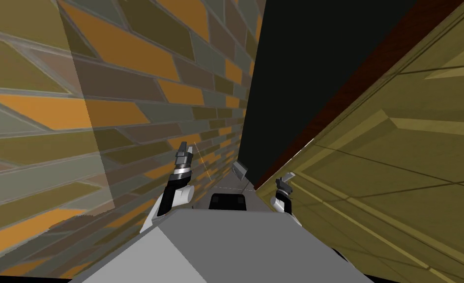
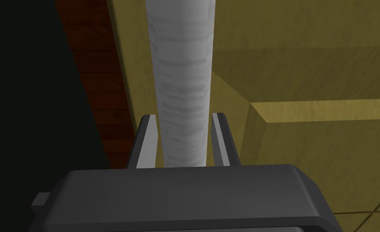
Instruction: Pull the door open
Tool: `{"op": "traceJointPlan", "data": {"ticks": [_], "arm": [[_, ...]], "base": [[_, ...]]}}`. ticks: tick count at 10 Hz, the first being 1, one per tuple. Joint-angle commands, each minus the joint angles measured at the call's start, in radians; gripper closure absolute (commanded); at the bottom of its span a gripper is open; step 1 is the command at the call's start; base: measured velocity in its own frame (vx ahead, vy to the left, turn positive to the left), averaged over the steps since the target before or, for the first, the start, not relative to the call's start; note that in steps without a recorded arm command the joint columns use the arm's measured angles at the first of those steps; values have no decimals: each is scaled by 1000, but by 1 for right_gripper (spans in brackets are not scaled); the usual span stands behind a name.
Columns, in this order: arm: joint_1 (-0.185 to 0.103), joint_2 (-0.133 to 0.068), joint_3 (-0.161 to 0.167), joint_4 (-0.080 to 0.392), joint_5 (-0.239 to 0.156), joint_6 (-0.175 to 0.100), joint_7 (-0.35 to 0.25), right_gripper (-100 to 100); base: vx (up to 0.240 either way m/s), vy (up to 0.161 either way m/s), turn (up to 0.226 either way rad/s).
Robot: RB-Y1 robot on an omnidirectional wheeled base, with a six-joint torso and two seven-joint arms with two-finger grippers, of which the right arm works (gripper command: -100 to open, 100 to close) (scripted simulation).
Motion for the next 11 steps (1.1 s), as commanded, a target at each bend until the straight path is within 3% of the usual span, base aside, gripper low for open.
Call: {"op": "traceJointPlan", "data": {"ticks": [1,11], "arm": [[6,9,22,-24,14,11,-5,100],[17,4,112,-67,70,29,-52,100]], "base": [[-236,53,78],[-200,2,65]]}}
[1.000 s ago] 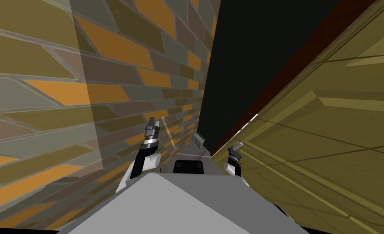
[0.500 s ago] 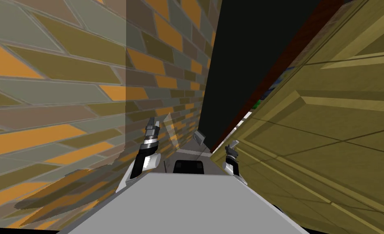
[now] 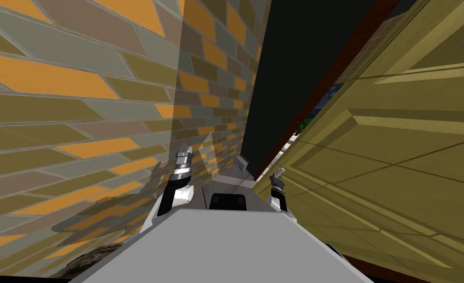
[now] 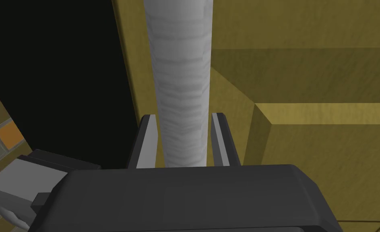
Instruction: Pull the door open
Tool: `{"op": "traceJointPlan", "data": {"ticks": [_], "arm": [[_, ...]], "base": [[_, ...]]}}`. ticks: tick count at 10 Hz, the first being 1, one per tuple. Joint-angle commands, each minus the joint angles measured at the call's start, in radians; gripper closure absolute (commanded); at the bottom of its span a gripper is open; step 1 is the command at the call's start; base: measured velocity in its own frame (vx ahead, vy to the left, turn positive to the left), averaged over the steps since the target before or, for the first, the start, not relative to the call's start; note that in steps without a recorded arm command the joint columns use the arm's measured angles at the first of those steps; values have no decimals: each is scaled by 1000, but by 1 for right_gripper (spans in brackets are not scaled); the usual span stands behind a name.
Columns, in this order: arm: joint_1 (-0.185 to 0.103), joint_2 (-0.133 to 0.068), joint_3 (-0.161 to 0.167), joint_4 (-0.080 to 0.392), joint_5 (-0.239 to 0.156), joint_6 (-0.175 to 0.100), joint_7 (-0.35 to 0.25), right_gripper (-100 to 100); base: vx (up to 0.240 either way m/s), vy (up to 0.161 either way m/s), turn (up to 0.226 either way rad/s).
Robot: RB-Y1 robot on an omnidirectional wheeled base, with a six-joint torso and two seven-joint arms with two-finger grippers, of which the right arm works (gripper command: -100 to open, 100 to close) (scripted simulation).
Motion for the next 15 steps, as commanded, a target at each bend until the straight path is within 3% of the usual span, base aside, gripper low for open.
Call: {"op": "traceJointPlan", "data": {"ticks": [1,3,4,9,12,13,14,15], "arm": [[15,-2,18,-29,12,13,-5,100],[17,-4,40,-37,25,14,-18,100],[16,-4,33,-37,21,14,-14,100],[33,-17,107,-63,66,13,-61,100],[40,-25,138,-76,84,11,-81,100],[39,-22,131,-72,81,10,-75,100],[56,-32,159,-84,97,5,-98,100],[59,-36,165,-88,101,3,-103,100]], "base": [[-204,58,40],[-242,27,54],[-109,7,32],[-227,4,70],[-240,31,39],[-108,4,16],[-160,2,53],[-207,-21,45]]}}
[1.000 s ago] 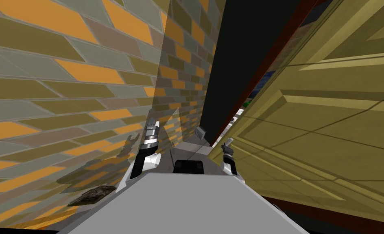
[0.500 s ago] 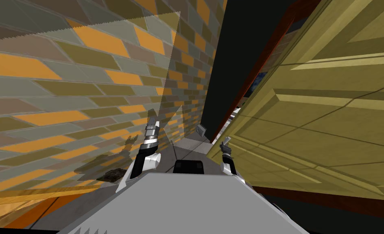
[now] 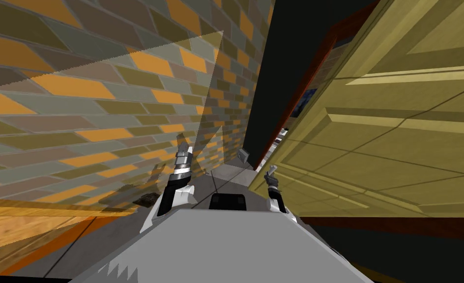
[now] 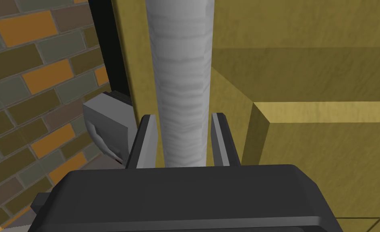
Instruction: Pull the door open
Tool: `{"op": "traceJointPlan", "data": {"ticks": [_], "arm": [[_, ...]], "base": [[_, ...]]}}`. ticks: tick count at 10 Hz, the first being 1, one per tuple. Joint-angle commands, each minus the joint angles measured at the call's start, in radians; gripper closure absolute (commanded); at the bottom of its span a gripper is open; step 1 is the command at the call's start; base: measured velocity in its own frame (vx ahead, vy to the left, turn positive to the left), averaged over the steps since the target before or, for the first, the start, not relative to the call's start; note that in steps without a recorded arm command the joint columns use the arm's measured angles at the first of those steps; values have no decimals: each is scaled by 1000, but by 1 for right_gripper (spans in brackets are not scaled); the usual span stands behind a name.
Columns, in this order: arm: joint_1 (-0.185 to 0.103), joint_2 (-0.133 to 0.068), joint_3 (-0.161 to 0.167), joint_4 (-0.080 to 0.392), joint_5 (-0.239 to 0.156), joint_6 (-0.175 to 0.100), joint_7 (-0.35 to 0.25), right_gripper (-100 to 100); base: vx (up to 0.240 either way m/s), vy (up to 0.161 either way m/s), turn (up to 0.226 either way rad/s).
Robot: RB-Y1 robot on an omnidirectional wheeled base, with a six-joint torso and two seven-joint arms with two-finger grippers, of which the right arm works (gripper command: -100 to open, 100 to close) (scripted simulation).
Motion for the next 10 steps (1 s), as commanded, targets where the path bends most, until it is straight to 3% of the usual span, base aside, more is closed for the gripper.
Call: {"op": "traceJointPlan", "data": {"ticks": [1,6,7,8,10], "arm": [[15,-9,21,-14,13,-3,-18,100],[57,-48,97,-56,58,-25,-86,100],[54,-43,90,-56,53,-20,-76,100],[86,-56,113,-69,69,-47,-95,100],[125,-77,139,-84,89,-85,-117,100]], "base": [[-208,-22,38],[-207,-20,44],[-102,-4,17],[-20,1,-68],[-2,-2,-86]]}}
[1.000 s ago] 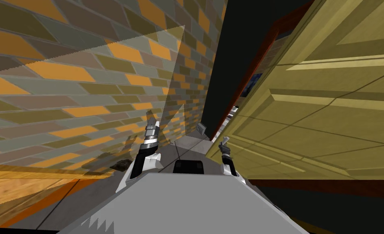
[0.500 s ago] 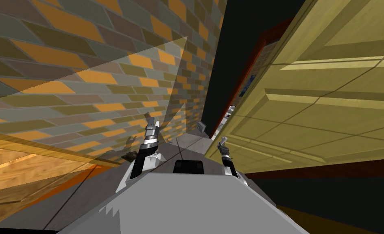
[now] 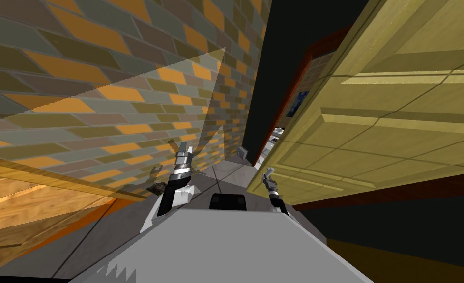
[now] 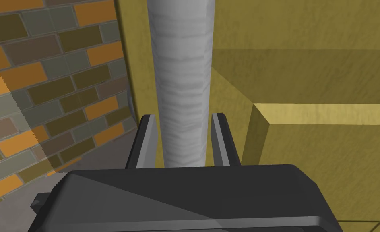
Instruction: Pull the door open
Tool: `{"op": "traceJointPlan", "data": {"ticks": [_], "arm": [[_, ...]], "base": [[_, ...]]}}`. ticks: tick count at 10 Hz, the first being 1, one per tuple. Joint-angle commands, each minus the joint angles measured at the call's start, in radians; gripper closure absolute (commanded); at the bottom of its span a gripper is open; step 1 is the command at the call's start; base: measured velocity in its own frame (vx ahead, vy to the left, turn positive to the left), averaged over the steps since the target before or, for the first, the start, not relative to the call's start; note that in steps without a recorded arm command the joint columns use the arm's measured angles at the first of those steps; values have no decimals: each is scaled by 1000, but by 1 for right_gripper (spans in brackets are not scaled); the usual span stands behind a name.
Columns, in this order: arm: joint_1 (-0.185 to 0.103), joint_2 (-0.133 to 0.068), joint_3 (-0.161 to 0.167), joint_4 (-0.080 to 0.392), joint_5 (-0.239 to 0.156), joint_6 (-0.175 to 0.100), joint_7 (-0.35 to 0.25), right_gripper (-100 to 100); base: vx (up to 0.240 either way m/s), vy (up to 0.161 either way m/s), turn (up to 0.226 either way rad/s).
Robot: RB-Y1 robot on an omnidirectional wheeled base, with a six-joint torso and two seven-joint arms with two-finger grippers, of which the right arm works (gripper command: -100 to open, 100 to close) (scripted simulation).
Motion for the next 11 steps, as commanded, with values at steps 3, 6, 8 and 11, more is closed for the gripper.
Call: {"op": "traceJointPlan", "data": {"ticks": [3,6,8,11], "arm": [[74,-36,35,-46,27,-50,-32,100],[124,-62,69,-66,52,-100,-61,100],[172,-87,101,-84,75,-147,-88,100],[211,-107,127,-99,95,-185,-111,100]], "base": [[3,-5,-55],[-8,-7,-72],[-3,-13,-102],[-3,-14,-58]]}}
